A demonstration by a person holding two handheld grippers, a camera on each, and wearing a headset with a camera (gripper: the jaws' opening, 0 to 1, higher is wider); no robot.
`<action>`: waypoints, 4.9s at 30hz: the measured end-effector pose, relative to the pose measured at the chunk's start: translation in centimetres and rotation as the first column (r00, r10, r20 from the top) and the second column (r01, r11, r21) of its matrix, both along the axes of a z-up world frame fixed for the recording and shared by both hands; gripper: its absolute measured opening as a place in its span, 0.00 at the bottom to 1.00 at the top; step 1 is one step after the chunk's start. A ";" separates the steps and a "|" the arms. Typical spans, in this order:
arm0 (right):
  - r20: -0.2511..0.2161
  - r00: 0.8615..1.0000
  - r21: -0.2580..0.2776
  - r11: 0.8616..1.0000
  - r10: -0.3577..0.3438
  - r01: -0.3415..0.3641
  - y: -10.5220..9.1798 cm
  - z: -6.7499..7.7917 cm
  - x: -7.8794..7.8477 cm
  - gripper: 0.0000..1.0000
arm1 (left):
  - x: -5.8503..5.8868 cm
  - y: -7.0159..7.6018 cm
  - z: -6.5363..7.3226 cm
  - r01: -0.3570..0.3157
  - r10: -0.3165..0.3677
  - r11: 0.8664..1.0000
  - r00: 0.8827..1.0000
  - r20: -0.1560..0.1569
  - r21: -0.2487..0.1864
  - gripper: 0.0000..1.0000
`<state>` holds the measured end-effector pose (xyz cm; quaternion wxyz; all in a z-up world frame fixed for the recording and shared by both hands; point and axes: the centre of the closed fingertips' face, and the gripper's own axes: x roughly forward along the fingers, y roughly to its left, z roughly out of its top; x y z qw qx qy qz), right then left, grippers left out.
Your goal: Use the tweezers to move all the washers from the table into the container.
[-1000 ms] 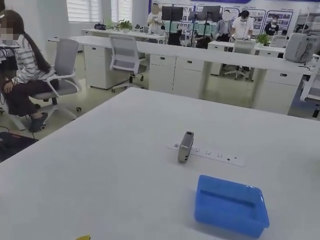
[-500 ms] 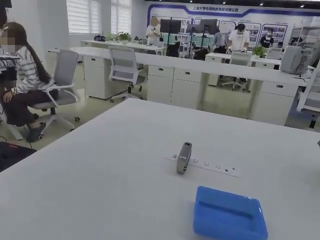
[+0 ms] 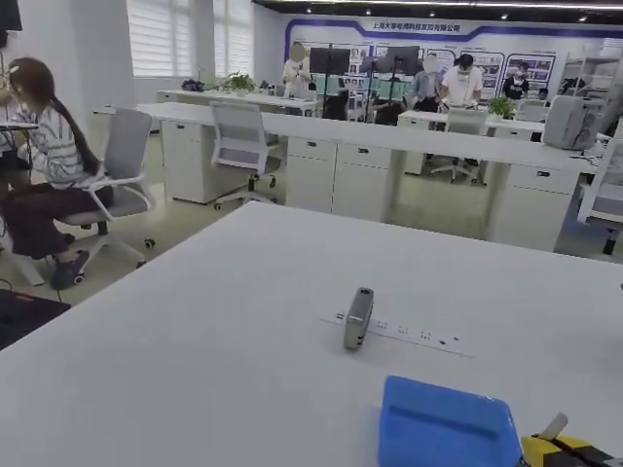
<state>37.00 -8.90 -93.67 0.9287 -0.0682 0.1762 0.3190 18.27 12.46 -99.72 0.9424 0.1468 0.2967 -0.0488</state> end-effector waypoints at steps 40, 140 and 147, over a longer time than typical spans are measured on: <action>-0.100 0.994 -0.084 0.995 0.048 -0.057 2.3 -7.8 6.3 0.01 | -0.1 0.5 -0.9 -0.016 0.016 1.000 0.999 -0.042 0.005 0.80; -0.202 0.629 -0.003 0.642 0.750 -0.767 5.4 1.8 -17.6 0.02 | 1.4 -15.5 16.3 0.859 -0.856 0.360 0.459 0.239 -0.364 0.00; -0.252 0.616 -0.095 0.614 0.747 -0.783 4.6 0.2 -17.2 0.02 | 1.9 -14.7 13.8 0.849 -0.873 0.405 0.469 0.131 -0.340 0.00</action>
